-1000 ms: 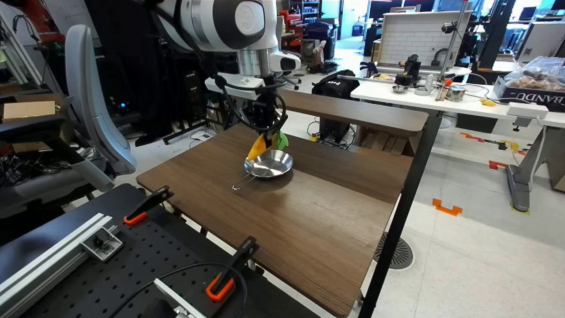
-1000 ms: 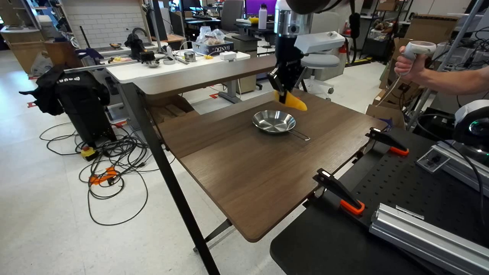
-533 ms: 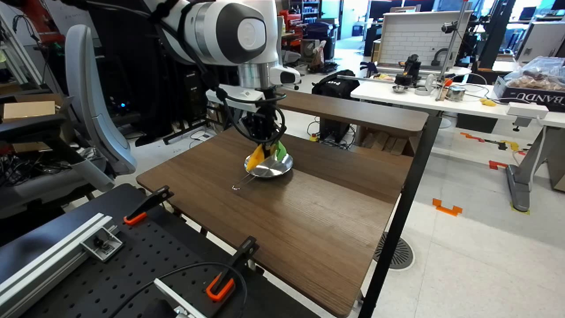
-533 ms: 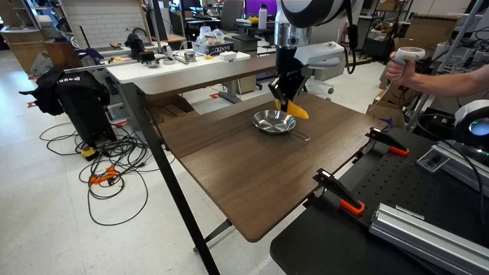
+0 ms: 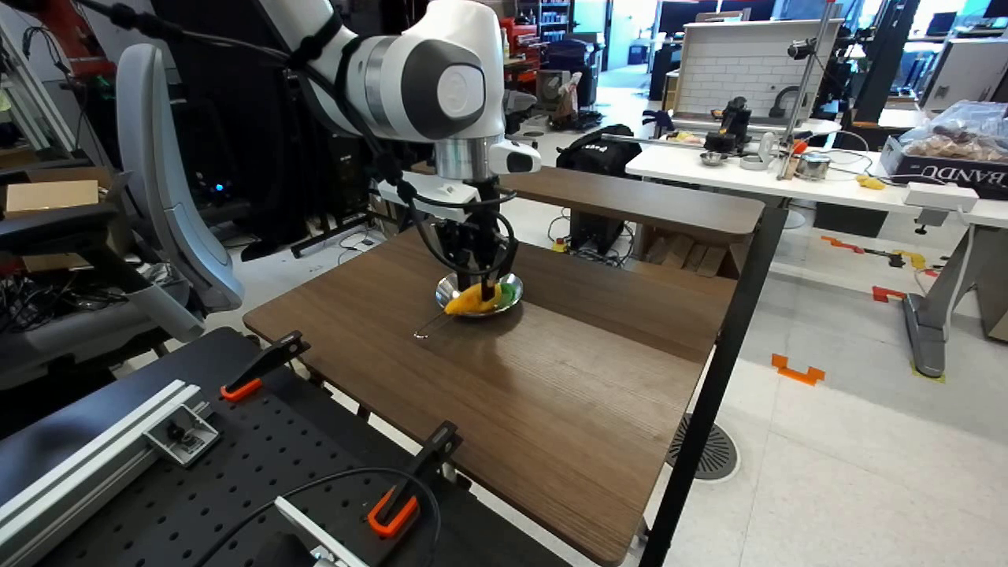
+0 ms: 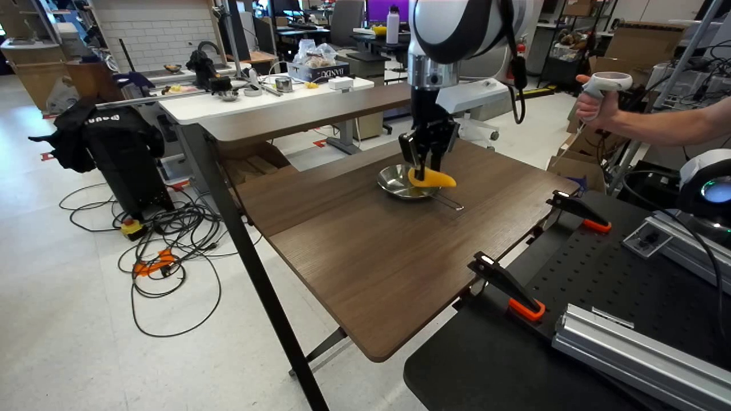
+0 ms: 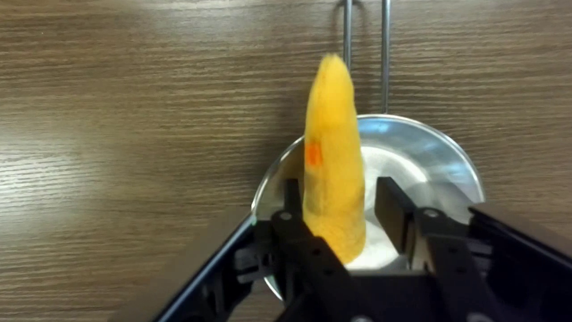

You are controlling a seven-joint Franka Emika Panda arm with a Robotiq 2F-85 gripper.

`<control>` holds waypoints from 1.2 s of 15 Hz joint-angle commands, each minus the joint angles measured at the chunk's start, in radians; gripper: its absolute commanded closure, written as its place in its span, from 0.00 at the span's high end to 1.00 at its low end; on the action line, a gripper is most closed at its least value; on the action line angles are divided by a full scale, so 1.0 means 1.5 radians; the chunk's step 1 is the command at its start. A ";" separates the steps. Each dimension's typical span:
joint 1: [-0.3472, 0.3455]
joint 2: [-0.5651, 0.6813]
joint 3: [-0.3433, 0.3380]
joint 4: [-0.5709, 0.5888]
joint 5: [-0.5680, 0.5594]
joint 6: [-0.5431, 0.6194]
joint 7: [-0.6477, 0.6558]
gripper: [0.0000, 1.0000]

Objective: Put the carrot on the pan

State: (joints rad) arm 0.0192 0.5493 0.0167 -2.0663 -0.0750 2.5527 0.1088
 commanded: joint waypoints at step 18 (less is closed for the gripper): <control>0.013 -0.110 -0.025 -0.010 -0.003 -0.108 0.024 1.00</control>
State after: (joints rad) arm 0.0192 0.4434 0.0039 -2.0537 -0.0752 2.4692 0.1175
